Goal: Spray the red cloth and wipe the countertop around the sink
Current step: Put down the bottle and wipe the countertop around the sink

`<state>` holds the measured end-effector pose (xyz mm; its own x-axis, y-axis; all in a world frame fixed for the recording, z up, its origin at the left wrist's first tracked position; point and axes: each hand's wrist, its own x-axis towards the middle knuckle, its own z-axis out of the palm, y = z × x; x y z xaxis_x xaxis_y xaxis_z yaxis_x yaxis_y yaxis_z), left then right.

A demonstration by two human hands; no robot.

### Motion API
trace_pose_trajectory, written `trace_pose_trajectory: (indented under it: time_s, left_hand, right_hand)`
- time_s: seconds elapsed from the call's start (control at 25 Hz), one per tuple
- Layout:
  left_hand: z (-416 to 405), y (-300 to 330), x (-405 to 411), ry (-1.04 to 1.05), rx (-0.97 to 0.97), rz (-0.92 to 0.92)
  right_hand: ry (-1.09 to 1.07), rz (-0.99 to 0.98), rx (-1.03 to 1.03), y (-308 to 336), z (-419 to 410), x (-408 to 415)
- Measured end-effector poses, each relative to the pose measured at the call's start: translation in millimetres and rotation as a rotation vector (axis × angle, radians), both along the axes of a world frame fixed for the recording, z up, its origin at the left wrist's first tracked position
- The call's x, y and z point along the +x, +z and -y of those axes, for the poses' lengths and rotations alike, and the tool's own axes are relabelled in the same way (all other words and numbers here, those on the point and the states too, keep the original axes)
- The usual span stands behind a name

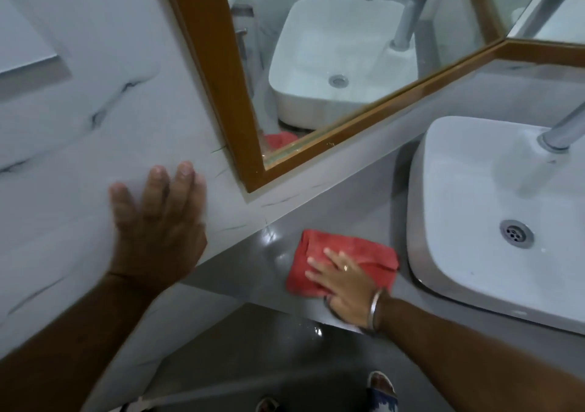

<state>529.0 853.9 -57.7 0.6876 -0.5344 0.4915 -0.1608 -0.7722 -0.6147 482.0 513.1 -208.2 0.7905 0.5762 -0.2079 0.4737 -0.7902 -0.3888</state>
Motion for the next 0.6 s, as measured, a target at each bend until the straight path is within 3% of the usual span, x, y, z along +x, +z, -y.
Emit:
trace_pose_trajectory:
  time_s: [0.08,0.16,0.24,0.44,0.6]
  left_hand:
    - [45,-29,-19,-0.036,-0.069,-0.245]
    - [96,-56,-22,-0.117,-0.118,-0.563]
    - [141,-79,-12,-0.070,-0.159,-0.844]
    - [176,-105,20,0.074,-0.013,-1.083]
    - [152,-89,21,-0.153,-0.460,-1.340]
  right_hand:
    - [-0.003,-0.046,0.051,7,4,-31]
    - [-0.206,-0.044,-0.011,13,10,-31]
    - [-0.430,-0.012,-0.106,19,22,-18]
    - [-0.362,-0.016,-0.334,43,28,22]
    - [-0.307,-0.154,-0.323,61,18,25]
